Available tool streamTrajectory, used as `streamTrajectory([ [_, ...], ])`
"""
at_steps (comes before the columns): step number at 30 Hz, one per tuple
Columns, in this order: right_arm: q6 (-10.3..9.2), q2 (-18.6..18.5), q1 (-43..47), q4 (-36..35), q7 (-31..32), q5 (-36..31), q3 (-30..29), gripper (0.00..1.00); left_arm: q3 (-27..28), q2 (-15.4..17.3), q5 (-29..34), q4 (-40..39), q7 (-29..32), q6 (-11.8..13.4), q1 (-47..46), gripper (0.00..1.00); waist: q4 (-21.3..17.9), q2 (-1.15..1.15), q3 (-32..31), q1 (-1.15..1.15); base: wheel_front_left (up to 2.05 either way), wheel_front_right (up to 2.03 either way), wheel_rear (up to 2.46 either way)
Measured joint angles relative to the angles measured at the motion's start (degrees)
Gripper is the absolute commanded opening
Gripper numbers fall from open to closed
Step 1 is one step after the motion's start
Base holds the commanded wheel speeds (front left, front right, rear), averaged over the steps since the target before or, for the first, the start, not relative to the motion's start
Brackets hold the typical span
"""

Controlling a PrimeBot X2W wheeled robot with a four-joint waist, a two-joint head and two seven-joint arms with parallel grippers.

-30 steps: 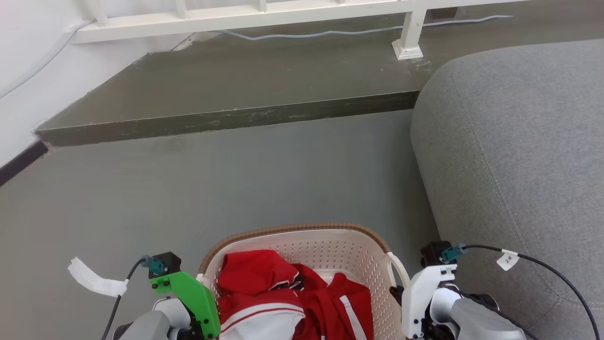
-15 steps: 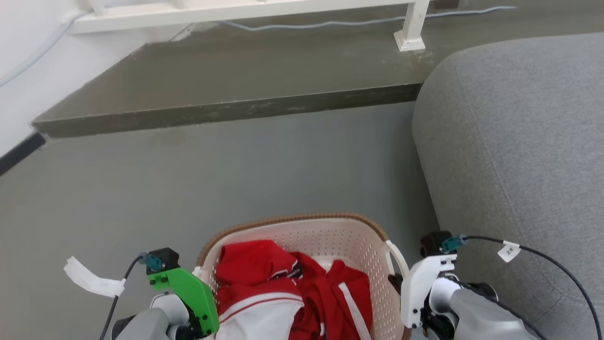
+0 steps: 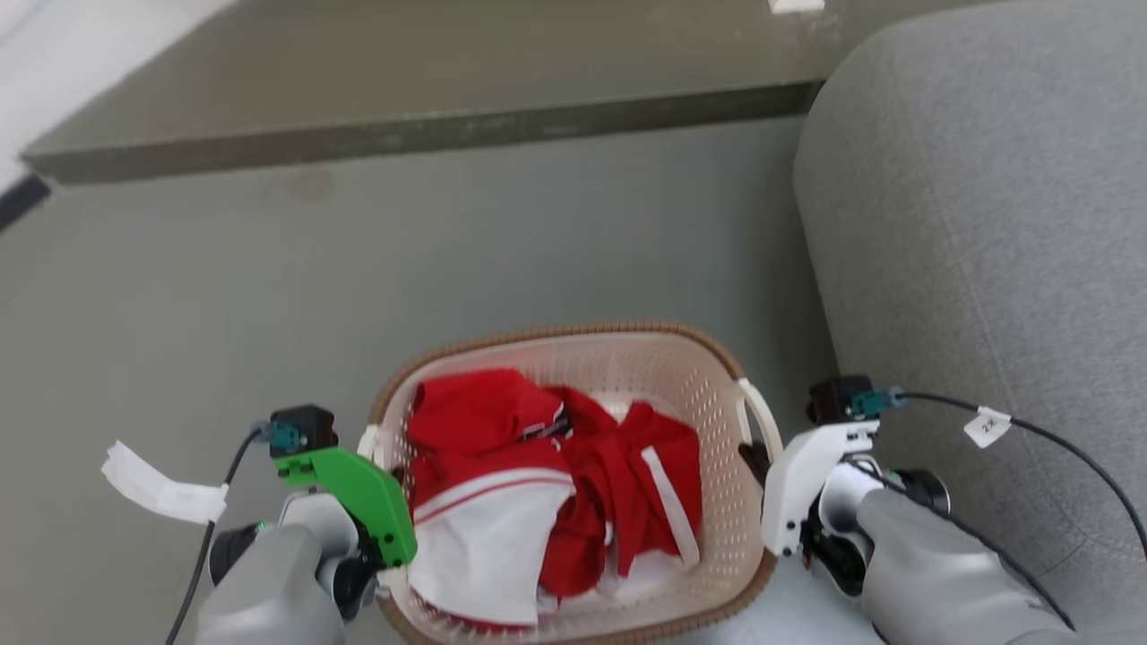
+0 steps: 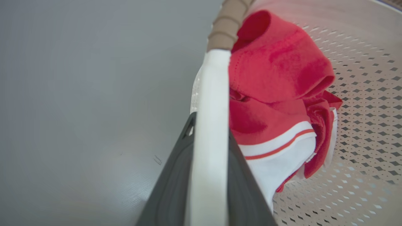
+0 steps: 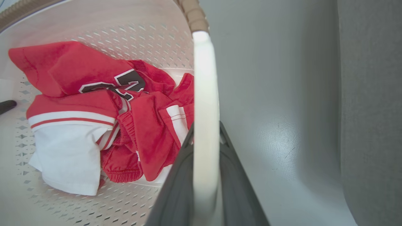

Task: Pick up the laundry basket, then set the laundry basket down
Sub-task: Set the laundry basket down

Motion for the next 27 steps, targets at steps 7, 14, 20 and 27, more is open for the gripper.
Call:
streamTrajectory([
  [7, -0.21, -0.4, -3.3, 0.0, -2.0, -0.3, -0.3, 0.0, -0.3, 0.2, 0.6, -0.4, -2.8, 0.0, -3.1, 0.0, 0.2, 0.0, 5.0, 0.0, 0.0, 0.0, 0.0],
  [14, -0.56, -0.8, -6.9, 0.0, -3.7, -0.6, -0.5, 0.0, -0.4, 0.3, 1.9, -0.6, -4.7, 0.0, -6.5, 0.0, 0.6, 0.0, 10.5, 0.0, 0.0, 0.0, 0.0],
  [20, -0.9, -1.4, -10.4, 0.0, -4.8, -1.2, -0.5, 0.0, -0.6, 0.3, 2.7, -0.8, -5.6, 0.0, -10.0, 0.0, 0.9, 0.0, 15.4, 0.0, 0.0, 0.0, 0.0],
  [27, -1.66, -1.7, -15.2, -0.2, -6.8, -3.0, -0.4, 0.0, -0.5, 0.6, 3.4, -1.5, -7.3, 0.5, -14.3, 0.0, 1.0, 0.0, 21.1, 0.01, 0.0, 0.0, 0.0],
])
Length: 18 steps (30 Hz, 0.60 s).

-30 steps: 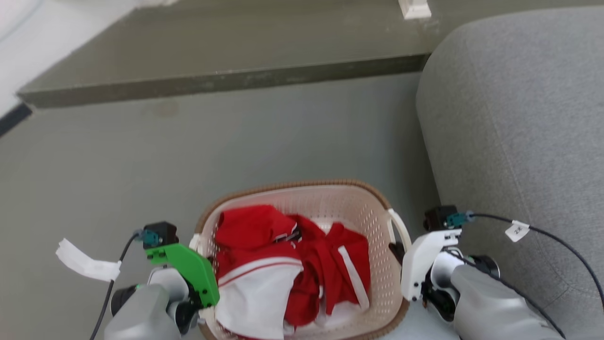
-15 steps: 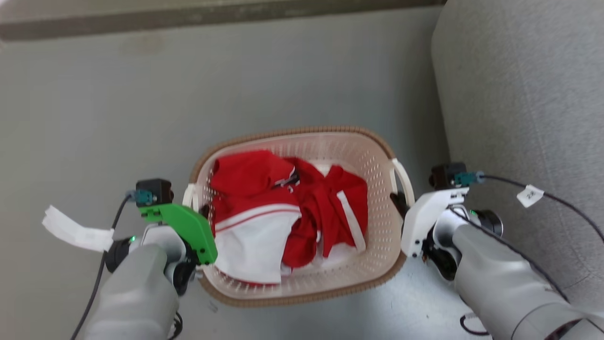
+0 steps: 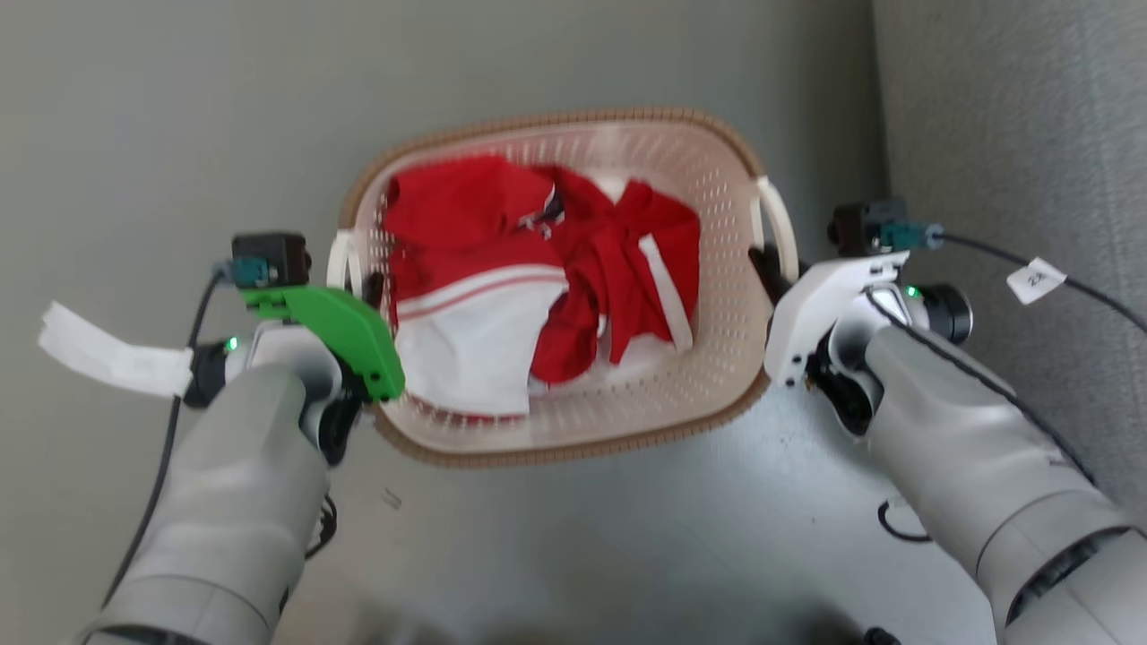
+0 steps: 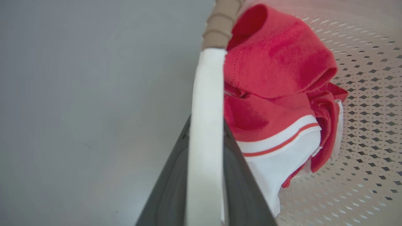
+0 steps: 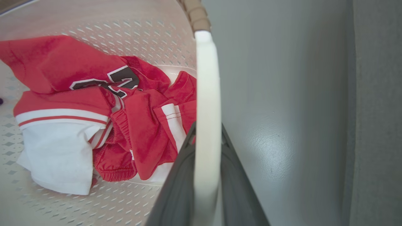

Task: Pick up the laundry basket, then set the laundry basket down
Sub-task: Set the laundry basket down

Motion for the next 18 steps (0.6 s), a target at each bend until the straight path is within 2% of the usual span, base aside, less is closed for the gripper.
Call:
streamTrajectory([
  [6, -0.86, -0.2, -3.2, -0.1, -0.9, -0.1, -0.1, 0.0, -0.1, 0.2, 0.5, -0.3, -0.9, 0.1, -3.3, 0.0, -0.1, 0.0, 4.9, 0.0, 0.0, 0.0, 0.0],
  [18, -0.87, -0.5, -8.2, -0.1, -2.1, -0.3, -0.5, 0.0, 0.1, 0.6, 0.7, -0.1, -3.0, 0.6, -9.1, 0.0, -0.3, 0.0, 14.6, 0.01, 0.0, 0.0, 0.0],
])
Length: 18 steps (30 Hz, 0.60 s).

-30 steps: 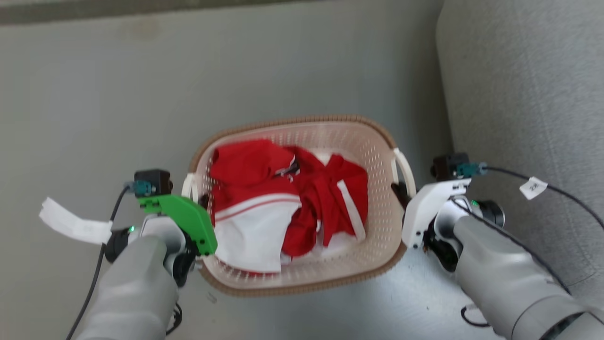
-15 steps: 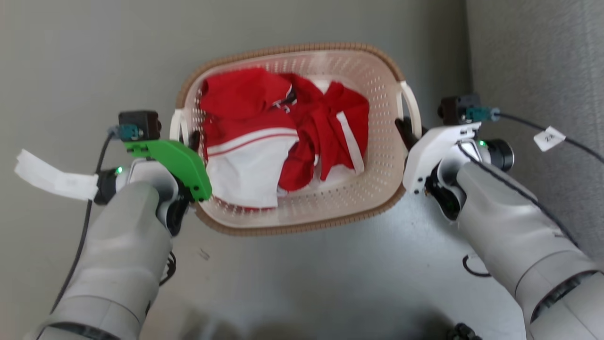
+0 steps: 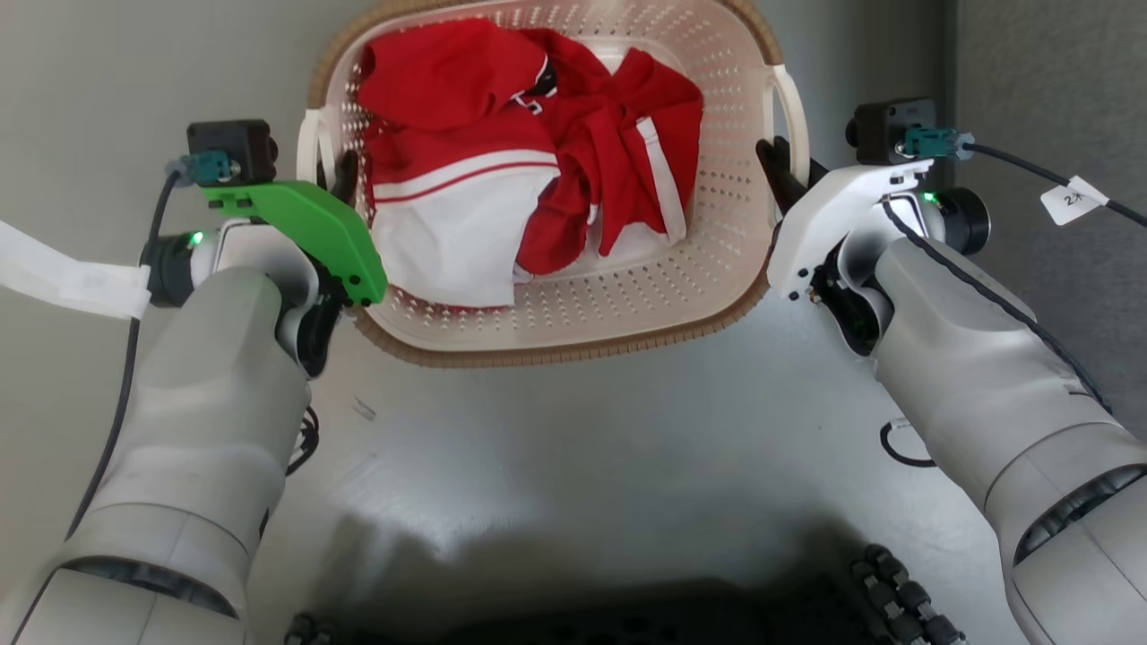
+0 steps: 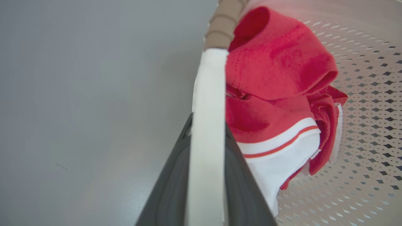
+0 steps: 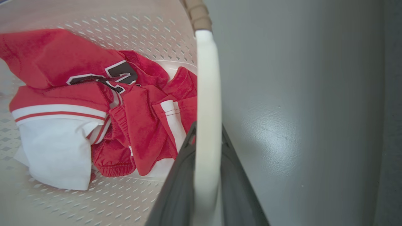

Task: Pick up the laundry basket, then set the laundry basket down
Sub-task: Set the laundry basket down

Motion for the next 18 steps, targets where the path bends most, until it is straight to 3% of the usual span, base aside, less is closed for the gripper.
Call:
streamTrajectory([
  [18, -0.44, 0.3, -3.3, 0.2, -2.7, -0.8, -0.1, 0.0, -0.1, 0.2, 1.3, 2.5, -3.7, 0.1, -3.1, 0.0, -0.4, 0.0, 7.9, -0.01, 0.0, 0.0, 0.0],
])
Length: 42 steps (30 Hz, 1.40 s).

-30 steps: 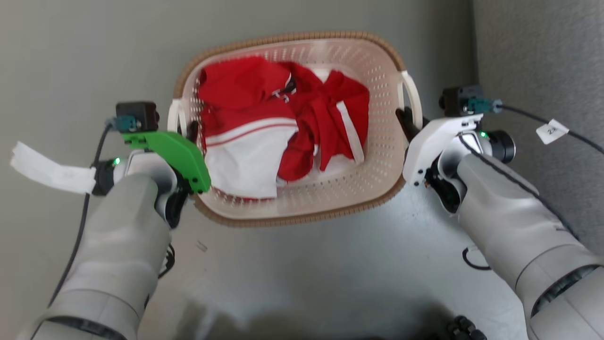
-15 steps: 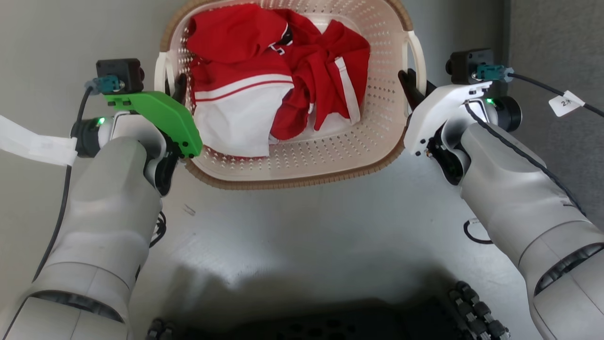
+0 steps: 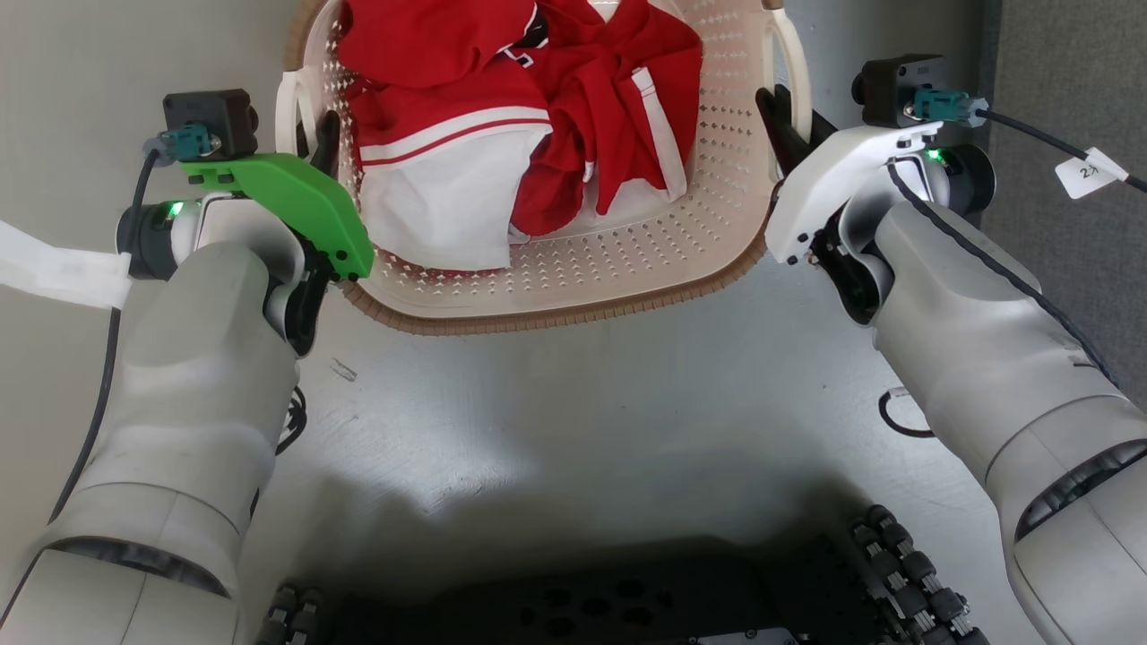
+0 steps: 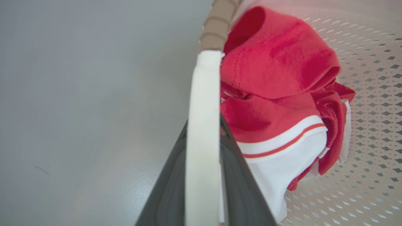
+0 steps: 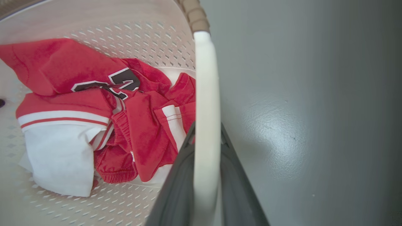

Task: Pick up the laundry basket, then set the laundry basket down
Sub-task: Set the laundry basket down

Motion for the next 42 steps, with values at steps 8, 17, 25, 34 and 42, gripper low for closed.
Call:
streamTrajectory([
  [8, 0.03, 0.1, -0.1, 0.1, -0.4, 0.0, -0.1, 0.0, -0.1, -0.2, 0.0, 0.8, -0.4, 0.0, -0.1, 0.0, 0.0, 0.0, 0.1, 0.0, 0.0, 0.0, 0.0],
  [17, 0.55, 0.4, -0.1, 0.9, -0.4, 0.0, -0.2, 0.7, -0.4, -0.6, 0.0, 1.7, -0.5, -0.1, -0.5, 0.69, 0.0, 0.0, -0.3, 0.0, 0.0, 0.0, 0.0],
  [25, 1.54, -0.9, 0.0, 1.6, -0.2, 0.0, 0.8, 1.0, -0.9, 0.8, 0.0, 2.4, -0.8, -0.2, -0.7, 1.0, 0.1, 0.0, -1.1, 0.0, 0.0, 0.0, 0.0],
  [34, 2.02, -0.9, 0.8, 1.5, -0.2, -0.2, 1.0, 1.0, -1.3, 0.8, 0.4, 2.5, -2.4, -0.3, -0.5, 1.0, 0.2, 0.0, -4.1, 0.0, 0.0, 0.0, 0.0],
  [42, 2.02, -1.4, 2.9, -1.2, -0.2, -0.7, -0.3, 1.0, -1.0, 0.8, 1.0, 2.1, -3.4, -0.3, 2.5, 1.0, 0.2, 0.0, -8.6, 0.0, 0.0, 0.0, 0.0],
])
